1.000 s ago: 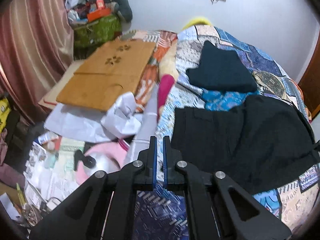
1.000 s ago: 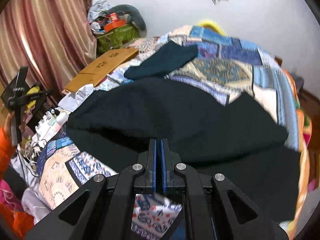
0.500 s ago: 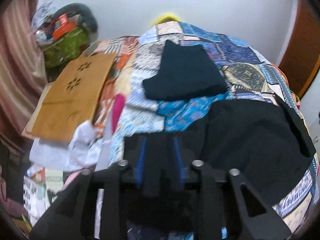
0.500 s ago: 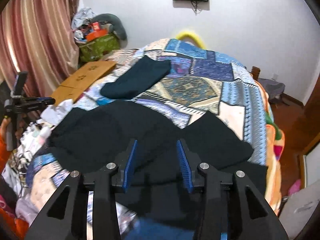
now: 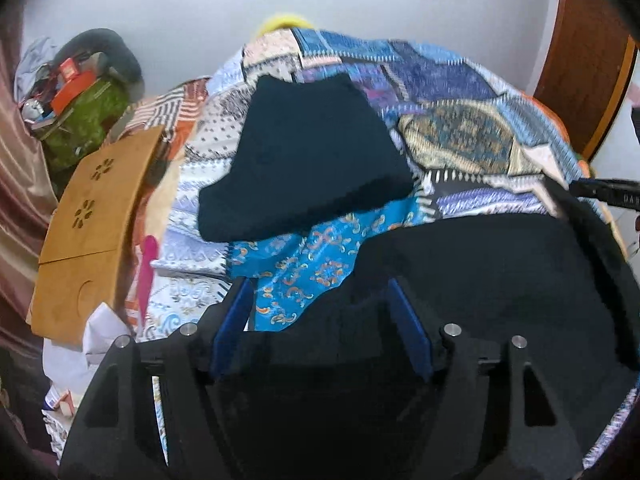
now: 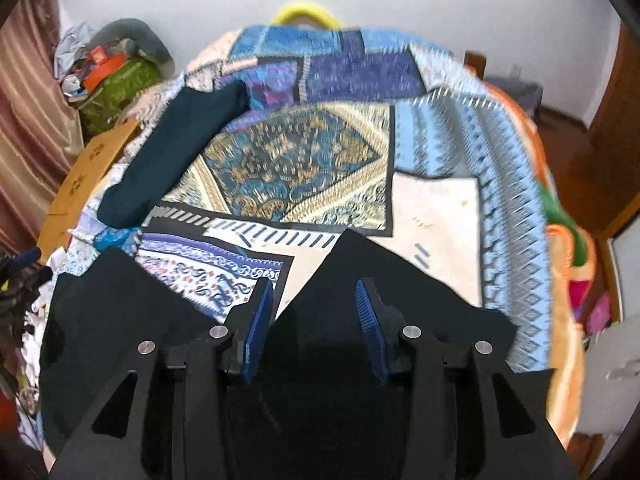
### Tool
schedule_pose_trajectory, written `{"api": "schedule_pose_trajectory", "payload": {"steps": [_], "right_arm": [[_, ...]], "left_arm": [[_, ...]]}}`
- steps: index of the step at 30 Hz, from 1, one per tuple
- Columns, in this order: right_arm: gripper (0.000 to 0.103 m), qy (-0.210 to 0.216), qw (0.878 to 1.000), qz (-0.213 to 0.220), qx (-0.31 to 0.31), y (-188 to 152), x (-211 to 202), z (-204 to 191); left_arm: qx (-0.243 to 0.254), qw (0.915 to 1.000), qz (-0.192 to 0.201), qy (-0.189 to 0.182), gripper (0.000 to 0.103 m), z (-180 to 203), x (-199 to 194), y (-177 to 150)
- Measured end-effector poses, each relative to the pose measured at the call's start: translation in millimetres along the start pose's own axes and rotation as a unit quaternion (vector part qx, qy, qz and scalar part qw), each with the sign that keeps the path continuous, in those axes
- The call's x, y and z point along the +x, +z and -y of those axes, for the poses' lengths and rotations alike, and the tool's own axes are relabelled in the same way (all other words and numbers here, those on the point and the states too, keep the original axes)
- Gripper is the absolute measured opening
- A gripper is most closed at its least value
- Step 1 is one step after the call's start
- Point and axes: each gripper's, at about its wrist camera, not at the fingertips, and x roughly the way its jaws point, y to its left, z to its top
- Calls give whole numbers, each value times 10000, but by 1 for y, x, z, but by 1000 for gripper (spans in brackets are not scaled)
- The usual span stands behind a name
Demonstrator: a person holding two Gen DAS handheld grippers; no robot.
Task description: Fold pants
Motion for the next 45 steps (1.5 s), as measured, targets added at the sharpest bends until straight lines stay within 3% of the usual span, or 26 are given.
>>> {"api": "schedule_pose_trajectory", "payload": {"steps": [3,7,10,15,20,25,29,33,39,45], "right_arm": [[39,-32,9993,-373,-43,-2,27,0],[38,-14,9995,-229,-232,-9,32,1],[16,-154,9994,-220,-219,-11,34,5],[5,-204,9995,-181,-160,-14,25,10],[4,-173,9994,311,-30,-19,-19,19],[4,-213,9948,980,156,-30,-93,43],[4,-293,9906,1319,235,-34,-130,57],[4,-393,9876,1501,250,-60,-156,72],[3,-461,9876,1352,656,-113,-154,103],[3,-704,9854,566,1442,-172,-108,146]], "left_arm": [[67,9998,-185,36,69,4,19,-4],[107,9995,-295,36,69,4,33,-11],[7,9994,-333,-51,69,2,38,-13],[-130,9991,-392,-54,69,0,35,-14],[-12,9994,-350,-35,69,6,13,-18],[113,9994,-300,-135,69,24,-8,-18],[264,9988,-236,-341,73,53,-24,-15],[643,9966,-198,-485,78,95,-35,-16],[1265,9888,-398,-693,81,159,-32,-31],[1368,9876,-389,-669,82,189,-27,-36]]}}
